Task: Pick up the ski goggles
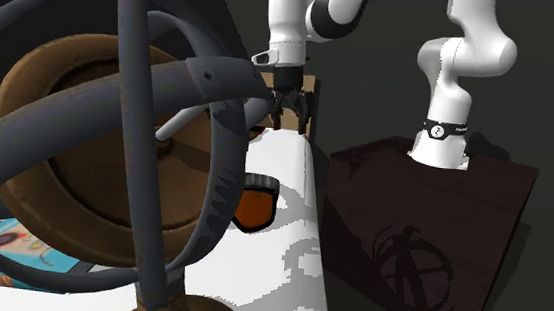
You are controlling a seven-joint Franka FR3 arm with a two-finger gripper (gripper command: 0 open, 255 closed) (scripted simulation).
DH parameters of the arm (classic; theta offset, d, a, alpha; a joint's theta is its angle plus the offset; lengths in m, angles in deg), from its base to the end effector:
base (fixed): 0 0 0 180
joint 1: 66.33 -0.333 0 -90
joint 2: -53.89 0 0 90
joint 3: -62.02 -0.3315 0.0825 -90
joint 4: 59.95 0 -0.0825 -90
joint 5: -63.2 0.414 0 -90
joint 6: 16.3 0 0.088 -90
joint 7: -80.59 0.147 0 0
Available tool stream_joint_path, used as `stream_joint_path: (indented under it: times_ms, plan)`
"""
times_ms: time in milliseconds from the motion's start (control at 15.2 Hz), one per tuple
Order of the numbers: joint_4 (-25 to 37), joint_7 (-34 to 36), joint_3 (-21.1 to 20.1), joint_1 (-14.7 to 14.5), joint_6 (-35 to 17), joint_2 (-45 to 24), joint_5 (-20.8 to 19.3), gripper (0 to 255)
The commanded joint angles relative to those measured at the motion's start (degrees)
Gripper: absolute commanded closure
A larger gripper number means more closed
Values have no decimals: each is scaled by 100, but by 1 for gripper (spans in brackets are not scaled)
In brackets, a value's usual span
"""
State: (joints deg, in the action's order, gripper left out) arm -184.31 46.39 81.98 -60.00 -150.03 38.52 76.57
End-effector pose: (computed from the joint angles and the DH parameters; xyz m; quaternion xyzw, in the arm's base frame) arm 0.5167 -0.2474 0.2219 -0.9985 0.0115 0.0174 0.0509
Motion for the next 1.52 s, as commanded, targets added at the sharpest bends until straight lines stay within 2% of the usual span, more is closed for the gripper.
stream_joint_path:
  times_ms: [0,396,858,1452]
  plan:
    - [375,-223,-38,138,-59,-430,181,0]
    - [1626,-689,-248,609,-155,-1733,593,0]
    - [3407,-910,-460,1137,16,-3219,788,0]
    - [3585,-978,-574,1221,-268,-3676,890,0]
